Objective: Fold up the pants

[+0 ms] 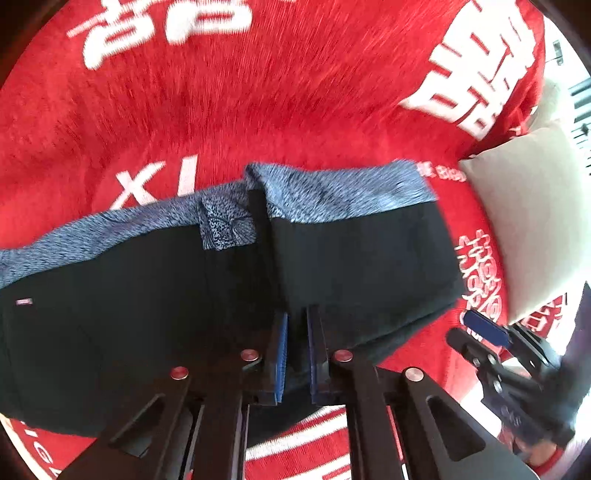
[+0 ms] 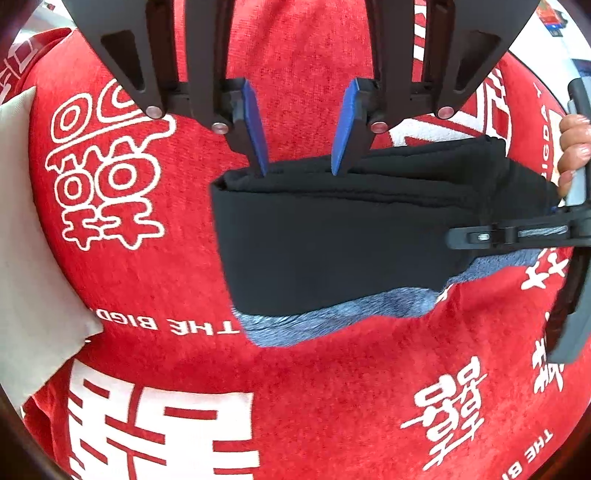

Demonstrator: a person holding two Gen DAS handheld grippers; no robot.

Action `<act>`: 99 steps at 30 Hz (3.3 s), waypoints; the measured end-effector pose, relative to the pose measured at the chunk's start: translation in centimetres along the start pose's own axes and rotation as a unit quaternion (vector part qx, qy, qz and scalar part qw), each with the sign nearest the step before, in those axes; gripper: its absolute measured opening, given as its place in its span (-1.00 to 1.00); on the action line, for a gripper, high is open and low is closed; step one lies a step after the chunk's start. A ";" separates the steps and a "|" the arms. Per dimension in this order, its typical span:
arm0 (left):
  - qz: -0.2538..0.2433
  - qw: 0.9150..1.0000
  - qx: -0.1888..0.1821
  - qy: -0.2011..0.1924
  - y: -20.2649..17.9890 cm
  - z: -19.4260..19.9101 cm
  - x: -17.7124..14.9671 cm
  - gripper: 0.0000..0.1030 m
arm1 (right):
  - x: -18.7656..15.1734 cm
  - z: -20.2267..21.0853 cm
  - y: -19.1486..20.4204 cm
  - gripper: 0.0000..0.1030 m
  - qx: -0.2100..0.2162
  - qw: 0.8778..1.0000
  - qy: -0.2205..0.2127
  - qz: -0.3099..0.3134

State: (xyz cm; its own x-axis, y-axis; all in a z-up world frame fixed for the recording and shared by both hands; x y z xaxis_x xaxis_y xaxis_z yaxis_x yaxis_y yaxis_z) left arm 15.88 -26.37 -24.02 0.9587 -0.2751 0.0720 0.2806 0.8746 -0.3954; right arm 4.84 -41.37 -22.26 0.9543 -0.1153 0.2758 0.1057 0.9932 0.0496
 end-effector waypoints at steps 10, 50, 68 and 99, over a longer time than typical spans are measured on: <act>-0.004 0.999 0.052 -0.002 1.0 -1.3 -3.9 -0.90 | 0.0 -1.0 -3.0 -0.24 0.007 0.999 -0.011 -0.030; -0.007 0.991 0.115 -0.065 -3.9 -3.3 1.6 0.04 | 2.8 -4.9 -2.2 -0.30 0.046 0.998 0.017 -0.031; 0.078 0.975 0.192 -0.074 0.1 -1.2 -1.6 0.68 | 1.1 -6.9 0.2 -0.22 0.030 0.997 0.057 0.040; 0.224 0.951 0.199 -0.070 15.3 5.0 -9.2 0.68 | 2.2 -6.0 16.3 0.27 0.042 0.980 0.091 0.170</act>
State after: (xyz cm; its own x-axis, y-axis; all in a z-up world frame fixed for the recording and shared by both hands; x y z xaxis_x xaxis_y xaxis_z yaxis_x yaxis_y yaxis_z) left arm 11.55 -8.48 -26.15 0.9751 0.1926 0.1103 -0.1894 0.9811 -0.0387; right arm 10.38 -25.29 -26.62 0.9652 0.2351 0.1145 -0.2435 0.9677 0.0654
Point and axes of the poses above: each gripper's, at about its wrist camera, not at the fingertips, and z roughly against the way its jaws point, y to its left, x to its top, the point moved 9 cm from there along -z, roughly the way its jaws point, and after that the axes turned 14 degrees about z, right-handed, at the moved point
